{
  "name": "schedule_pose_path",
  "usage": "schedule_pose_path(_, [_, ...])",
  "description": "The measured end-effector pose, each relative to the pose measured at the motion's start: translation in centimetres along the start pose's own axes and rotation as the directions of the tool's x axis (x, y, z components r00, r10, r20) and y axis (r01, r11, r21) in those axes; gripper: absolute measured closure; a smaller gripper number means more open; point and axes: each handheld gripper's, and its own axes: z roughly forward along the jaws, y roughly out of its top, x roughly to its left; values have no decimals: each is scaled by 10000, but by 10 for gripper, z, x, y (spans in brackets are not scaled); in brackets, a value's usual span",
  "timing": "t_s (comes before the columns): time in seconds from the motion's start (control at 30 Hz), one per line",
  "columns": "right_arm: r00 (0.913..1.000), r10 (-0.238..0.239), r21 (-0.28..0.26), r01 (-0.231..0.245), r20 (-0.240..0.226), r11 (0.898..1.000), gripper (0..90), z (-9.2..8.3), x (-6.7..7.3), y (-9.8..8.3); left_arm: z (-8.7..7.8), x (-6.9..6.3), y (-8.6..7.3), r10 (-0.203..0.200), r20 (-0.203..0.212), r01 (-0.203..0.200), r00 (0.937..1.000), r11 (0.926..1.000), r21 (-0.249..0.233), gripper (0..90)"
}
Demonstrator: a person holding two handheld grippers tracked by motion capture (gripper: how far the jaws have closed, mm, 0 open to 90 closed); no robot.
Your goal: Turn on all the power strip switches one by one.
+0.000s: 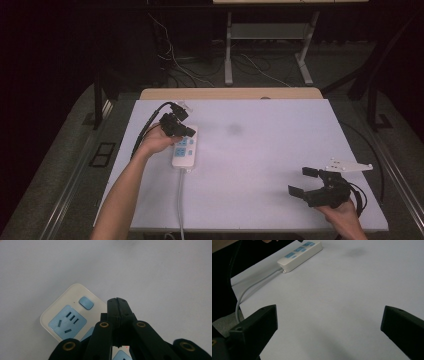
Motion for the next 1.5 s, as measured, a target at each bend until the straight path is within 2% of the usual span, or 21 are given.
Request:
schedule_pose_path(0.43, [10000, -16, -13, 16, 4, 10000, 7, -1, 0, 0, 11, 0, -3, 137, -82, -133, 9999, 9988, 470, 894])
schedule_pose_path(0.63, [10000, -26, 25, 26, 2, 10000, 7, 0, 0, 0, 15, 0, -7, 63, -56, -59, 10000, 9984, 556, 895])
schedule_pose_path(0.77, [10000, -7, 8, 7, 17, 10000, 7, 0, -1, 0, 15, 1, -8, -91, 60, 89, 9999, 9992, 388, 894])
schedule_pose_path(0.9, [10000, -31, 18, 31, 21, 10000, 7, 0, 0, 0, 15, 1, -10, -51, 17, 51, 10000, 9992, 390, 895])
schedule_pose_path(1.07, [10000, -28, -9, 28, 8, 10000, 7, 0, 0, 0, 15, 2, -15, -339, 290, 334, 9990, 9993, 159, 895])
schedule_pose_path(1.33, [10000, -25, 30, 25, -12, 10000, 6, 0, 0, 0, 15, 2, -17, -390, 289, 388, 9988, 9992, 83, 896])
schedule_pose_path(1.5, [10000, -30, 35, 30, -53, 10000, 7, 1, 1, 0, 16, 4, -21, -756, 414, 764, 9963, 9969, -189, 897])
